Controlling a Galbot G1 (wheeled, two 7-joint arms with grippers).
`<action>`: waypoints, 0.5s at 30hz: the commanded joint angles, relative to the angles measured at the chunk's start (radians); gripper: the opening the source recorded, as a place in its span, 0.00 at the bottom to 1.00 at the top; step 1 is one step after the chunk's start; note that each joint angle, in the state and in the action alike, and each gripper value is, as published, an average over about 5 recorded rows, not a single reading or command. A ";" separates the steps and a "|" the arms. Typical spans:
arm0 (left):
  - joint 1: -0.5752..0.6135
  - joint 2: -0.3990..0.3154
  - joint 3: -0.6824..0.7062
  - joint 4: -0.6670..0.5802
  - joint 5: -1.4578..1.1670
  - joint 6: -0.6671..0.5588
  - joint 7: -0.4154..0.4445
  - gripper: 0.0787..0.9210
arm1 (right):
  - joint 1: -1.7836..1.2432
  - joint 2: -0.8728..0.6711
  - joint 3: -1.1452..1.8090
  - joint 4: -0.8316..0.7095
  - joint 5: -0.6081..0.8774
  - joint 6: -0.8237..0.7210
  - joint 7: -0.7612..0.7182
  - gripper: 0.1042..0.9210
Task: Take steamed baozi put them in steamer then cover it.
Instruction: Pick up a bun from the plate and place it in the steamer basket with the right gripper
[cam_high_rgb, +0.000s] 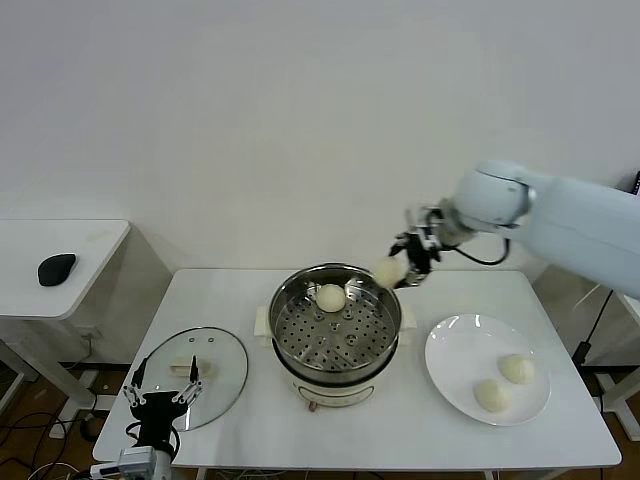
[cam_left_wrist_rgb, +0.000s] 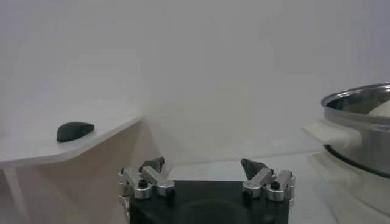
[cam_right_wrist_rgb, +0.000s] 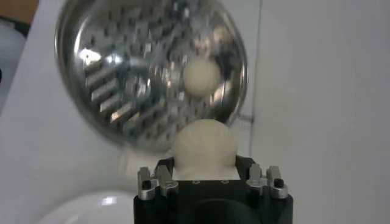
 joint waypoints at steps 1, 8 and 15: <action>0.003 -0.008 -0.008 0.000 -0.003 -0.001 0.000 0.88 | -0.051 0.261 -0.045 -0.060 0.156 -0.123 0.093 0.64; 0.004 -0.013 -0.017 0.001 -0.007 -0.003 -0.001 0.88 | -0.149 0.315 -0.041 -0.129 0.132 -0.152 0.119 0.64; 0.002 -0.010 -0.019 0.009 -0.009 -0.005 0.000 0.88 | -0.228 0.344 -0.011 -0.175 0.117 -0.162 0.144 0.64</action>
